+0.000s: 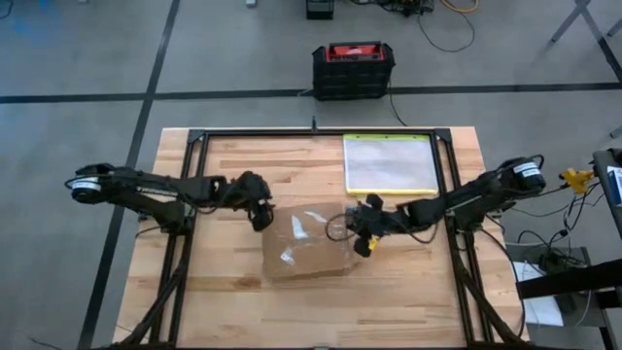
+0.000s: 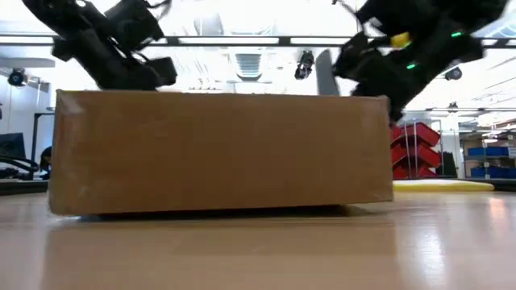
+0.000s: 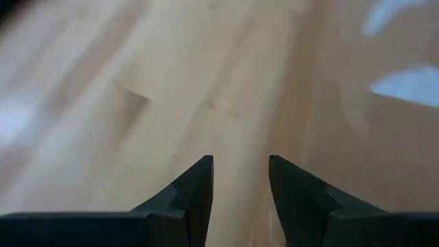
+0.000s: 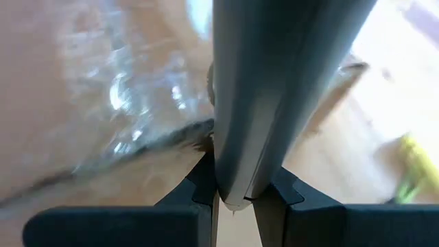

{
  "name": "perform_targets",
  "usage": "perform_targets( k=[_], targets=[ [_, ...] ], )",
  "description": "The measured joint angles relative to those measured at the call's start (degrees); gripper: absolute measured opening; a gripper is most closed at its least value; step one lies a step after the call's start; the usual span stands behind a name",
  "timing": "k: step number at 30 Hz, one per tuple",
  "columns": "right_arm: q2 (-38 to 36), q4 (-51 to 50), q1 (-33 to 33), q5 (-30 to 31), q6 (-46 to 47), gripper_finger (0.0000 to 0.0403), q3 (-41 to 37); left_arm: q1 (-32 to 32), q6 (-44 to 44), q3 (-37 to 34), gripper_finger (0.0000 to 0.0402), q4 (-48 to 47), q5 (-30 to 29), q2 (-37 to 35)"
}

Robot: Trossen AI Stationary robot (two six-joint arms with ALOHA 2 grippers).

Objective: Unpack boxes
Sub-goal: Open the brown box using the gray cutter

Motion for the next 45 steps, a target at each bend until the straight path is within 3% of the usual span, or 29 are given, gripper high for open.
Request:
perform_targets(
  k=[3, 7, 11, 15, 18, 22, 26, 33, 38, 45],
  targets=[
    [1.9, 0.7, -4.7, -0.8, -6.0, 0.0040, 2.7, -4.8, -2.3, 1.5, 0.0119, -6.1, -0.6, -3.3],
    [2.3, 1.8, -11.0, -0.8, -13.4, 0.0040, 5.4, -12.0, -8.4, 4.2, 0.0118, -16.7, -7.5, -7.7],
    [-0.1, 1.1, -14.1, -0.9, -16.4, 0.0040, 6.3, -18.9, -15.2, 3.6, 0.0118, -20.4, -12.8, -8.8],
    [-3.9, 2.0, -12.3, -1.9, -12.3, 0.0040, 6.0, -22.0, -16.8, 3.9, 0.0118, -12.5, -16.3, -8.9],
    [-4.5, 1.5, -9.6, -1.7, -7.3, 0.0040, 4.8, -22.0, -10.6, 4.6, 0.0118, -3.7, -18.5, -7.5],
    [-4.2, 3.2, -4.6, 4.2, -3.2, 0.0040, 4.3, -20.2, -0.6, 7.6, 0.0118, 4.9, -21.2, -3.3],
    [-2.6, 6.3, -0.6, 11.6, -0.9, 0.0040, 4.2, -15.8, 6.2, 9.9, 0.0118, 13.9, -18.4, 3.0],
    [-0.3, 14.2, 0.5, 14.5, 3.2, 0.0040, 4.3, -5.3, 11.6, 10.3, 0.0118, 31.9, 1.0, 14.5],
    [3.9, 17.6, 0.3, 16.3, 5.7, 0.0040, 4.6, -0.8, 11.7, 10.1, 0.0118, 31.3, 1.8, 20.8],
    [10.8, 19.4, 0.4, 16.9, 7.1, 0.0040, 9.1, -0.5, 11.7, 9.9, 0.0118, 32.5, 2.8, 24.0]
  ],
)
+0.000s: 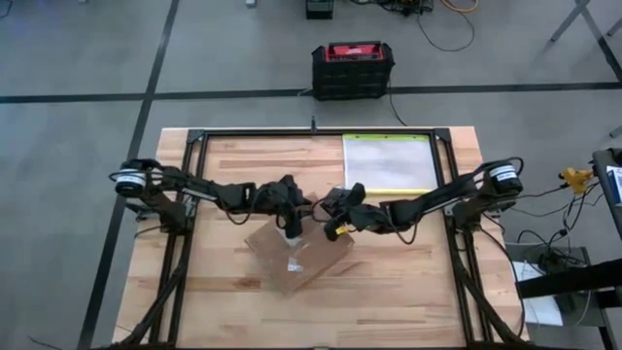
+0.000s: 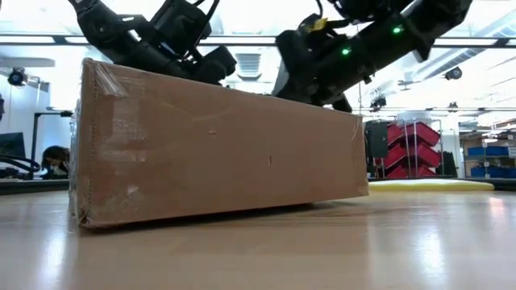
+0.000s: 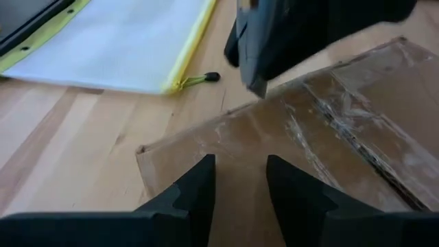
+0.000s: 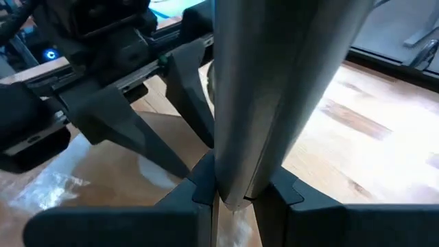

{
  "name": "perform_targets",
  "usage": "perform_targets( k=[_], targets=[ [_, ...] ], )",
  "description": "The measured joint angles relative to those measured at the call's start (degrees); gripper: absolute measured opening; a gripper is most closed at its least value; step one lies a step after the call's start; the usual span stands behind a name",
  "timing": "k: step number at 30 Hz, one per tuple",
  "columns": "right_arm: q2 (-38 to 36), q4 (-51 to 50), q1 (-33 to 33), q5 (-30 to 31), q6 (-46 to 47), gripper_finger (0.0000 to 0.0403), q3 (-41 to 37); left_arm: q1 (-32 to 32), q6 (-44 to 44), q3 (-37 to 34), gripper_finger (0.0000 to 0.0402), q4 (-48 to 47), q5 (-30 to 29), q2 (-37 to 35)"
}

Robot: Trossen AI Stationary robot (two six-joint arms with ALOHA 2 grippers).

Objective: Unpack boxes
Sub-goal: Open the brown box using the gray cutter

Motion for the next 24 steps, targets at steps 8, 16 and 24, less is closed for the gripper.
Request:
perform_targets(
  k=[8, 16, 24],
  targets=[
    [1.0, -3.5, 0.1, 3.2, -0.1, 0.0040, 2.1, 0.0, -0.4, -0.5, 0.0118, -4.5, -0.4, -1.8],
    [0.7, -2.1, 0.4, 2.6, 0.3, 0.0040, 2.0, 0.0, -1.5, -0.7, 0.0118, -7.8, -2.8, -3.2],
    [1.1, 0.3, 0.3, 3.2, -0.2, 0.0040, 2.0, 0.0, -2.1, -1.0, 0.0118, -7.5, -3.0, -3.0]
  ],
)
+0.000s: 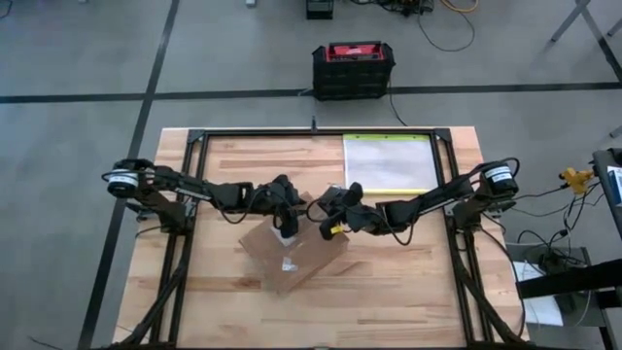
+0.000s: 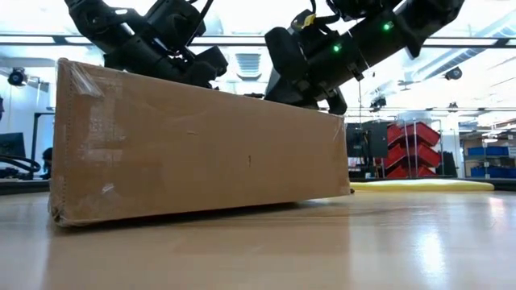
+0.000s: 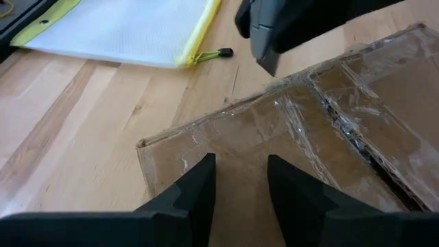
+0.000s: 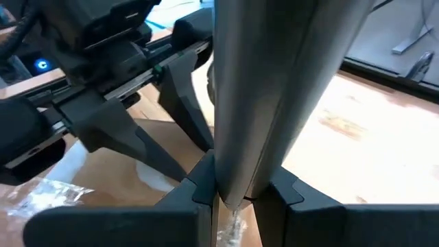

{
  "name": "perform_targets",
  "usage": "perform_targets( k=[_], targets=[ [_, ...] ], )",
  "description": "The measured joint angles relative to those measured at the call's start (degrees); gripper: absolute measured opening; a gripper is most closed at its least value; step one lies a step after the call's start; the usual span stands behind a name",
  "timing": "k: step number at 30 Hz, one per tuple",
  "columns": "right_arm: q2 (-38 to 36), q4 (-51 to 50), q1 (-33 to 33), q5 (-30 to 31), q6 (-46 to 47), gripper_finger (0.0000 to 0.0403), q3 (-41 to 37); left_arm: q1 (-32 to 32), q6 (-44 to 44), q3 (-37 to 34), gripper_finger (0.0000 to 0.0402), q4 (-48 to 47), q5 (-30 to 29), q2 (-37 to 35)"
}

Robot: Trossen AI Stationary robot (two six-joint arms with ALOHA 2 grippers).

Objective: Unpack boxes
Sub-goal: Open the brown box using the gray cutter

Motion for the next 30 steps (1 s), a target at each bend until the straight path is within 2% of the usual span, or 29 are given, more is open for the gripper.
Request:
perform_targets(
  k=[11, 25, 30],
  targets=[
    [3.2, 2.0, -0.4, 1.8, -0.2, 0.0040, 0.9, 0.0, 0.1, -0.1, 0.0118, 0.0, -0.1, 0.1],
    [4.1, -4.3, 0.6, 3.7, -0.1, 0.0040, 3.8, 0.0, -1.0, -0.1, 0.0118, -0.1, -0.2, 0.1],
    [4.1, -5.7, 2.7, 5.3, 0.6, 0.0040, 3.8, -0.1, -2.7, 0.0, 0.0118, -1.3, -3.0, 0.1]
  ],
)
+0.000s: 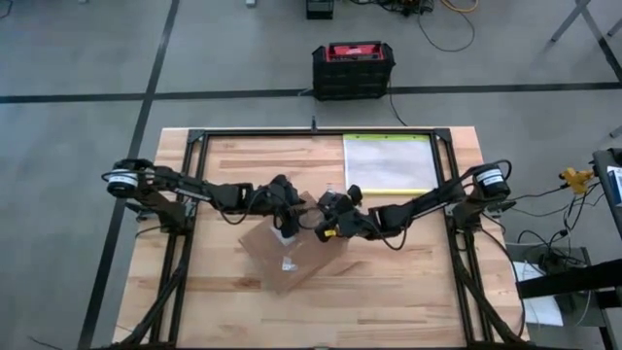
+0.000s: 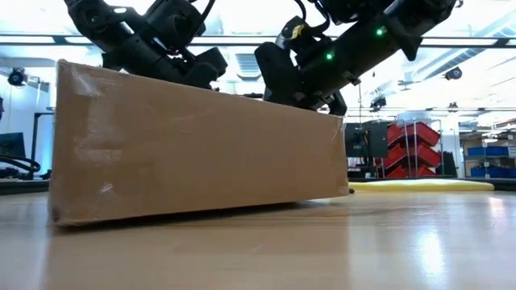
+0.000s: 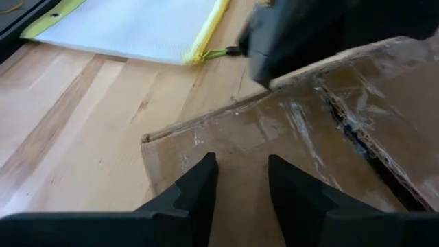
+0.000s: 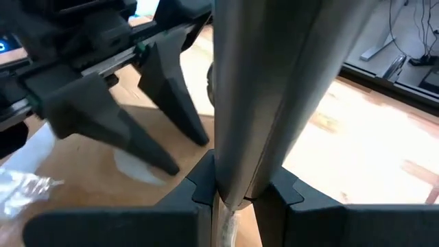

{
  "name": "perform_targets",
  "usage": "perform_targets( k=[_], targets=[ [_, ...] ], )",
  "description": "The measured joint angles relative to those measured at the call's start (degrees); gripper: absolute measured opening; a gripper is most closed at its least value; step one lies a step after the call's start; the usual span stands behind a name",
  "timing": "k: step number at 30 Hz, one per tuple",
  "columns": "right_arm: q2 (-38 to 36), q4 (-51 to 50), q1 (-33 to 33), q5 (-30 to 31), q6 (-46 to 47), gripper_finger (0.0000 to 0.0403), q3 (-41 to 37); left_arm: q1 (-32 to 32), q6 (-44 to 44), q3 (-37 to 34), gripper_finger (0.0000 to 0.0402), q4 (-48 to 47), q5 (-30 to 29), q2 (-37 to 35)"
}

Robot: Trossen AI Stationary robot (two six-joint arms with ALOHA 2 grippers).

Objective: Unpack boxes
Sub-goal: Open the brown box using the gray cutter

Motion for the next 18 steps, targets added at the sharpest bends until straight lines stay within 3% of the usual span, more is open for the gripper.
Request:
perform_targets(
  k=[8, 14, 18],
  targets=[
    [0.0, -0.8, 3.3, 2.1, 4.6, 0.0040, -0.1, 0.3, -2.8, 0.0, 0.0118, -1.1, -1.4, 0.0],
    [-0.3, -1.0, 5.9, 0.9, 10.8, 0.0040, -0.1, 0.5, -5.0, 0.0, 0.0118, -3.8, -6.9, -0.2],
    [-0.3, -1.1, 7.0, 2.6, 11.9, 0.0040, 0.8, 0.6, -5.2, 0.0, 0.0117, -4.0, -7.5, -0.2]
  ],
)
